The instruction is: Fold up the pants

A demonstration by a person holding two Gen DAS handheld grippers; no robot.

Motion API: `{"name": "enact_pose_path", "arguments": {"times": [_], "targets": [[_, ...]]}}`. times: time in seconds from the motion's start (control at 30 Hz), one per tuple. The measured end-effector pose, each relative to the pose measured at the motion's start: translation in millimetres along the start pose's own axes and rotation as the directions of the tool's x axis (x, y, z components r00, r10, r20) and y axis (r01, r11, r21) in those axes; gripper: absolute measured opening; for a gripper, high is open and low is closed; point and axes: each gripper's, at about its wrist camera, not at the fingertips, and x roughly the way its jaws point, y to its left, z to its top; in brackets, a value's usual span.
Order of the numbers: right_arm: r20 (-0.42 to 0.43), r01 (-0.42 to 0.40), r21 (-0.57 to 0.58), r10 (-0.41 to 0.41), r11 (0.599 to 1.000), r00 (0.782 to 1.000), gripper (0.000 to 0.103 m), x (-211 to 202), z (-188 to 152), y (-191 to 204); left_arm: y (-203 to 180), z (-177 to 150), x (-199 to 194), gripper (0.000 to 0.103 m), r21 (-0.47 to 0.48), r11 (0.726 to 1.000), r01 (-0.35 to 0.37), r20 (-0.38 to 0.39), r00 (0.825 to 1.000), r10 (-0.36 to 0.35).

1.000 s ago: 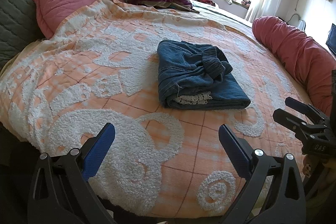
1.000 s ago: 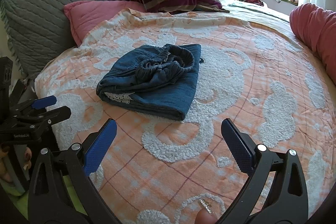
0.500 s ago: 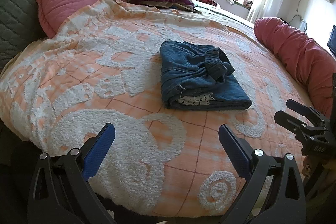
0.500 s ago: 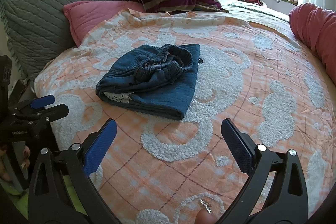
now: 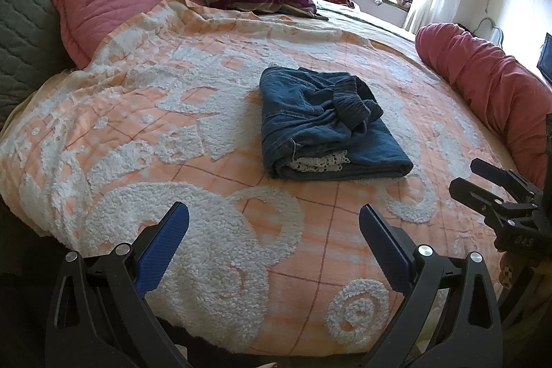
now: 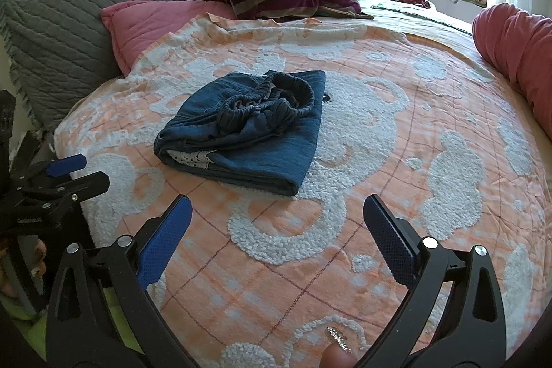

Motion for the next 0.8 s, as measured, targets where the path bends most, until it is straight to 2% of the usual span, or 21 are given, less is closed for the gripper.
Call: {"name": "enact_pose_path", "arguments": {"times": [0.37,0.8], "targets": [[0.001,0.002,0.003,-0.002,1.000,1.000,0.094,0,0,-1,4,-1,1,0.099,-0.009,1.000,0.030,-0.011,0.999,-0.030],[-0.007,0.032,0.011,-0.032,0.999,0.999,0.094,1,0,-11,0,4,1,0.099,0.030,0.999,-0.027,-0.007,1.000,0.027]]}}
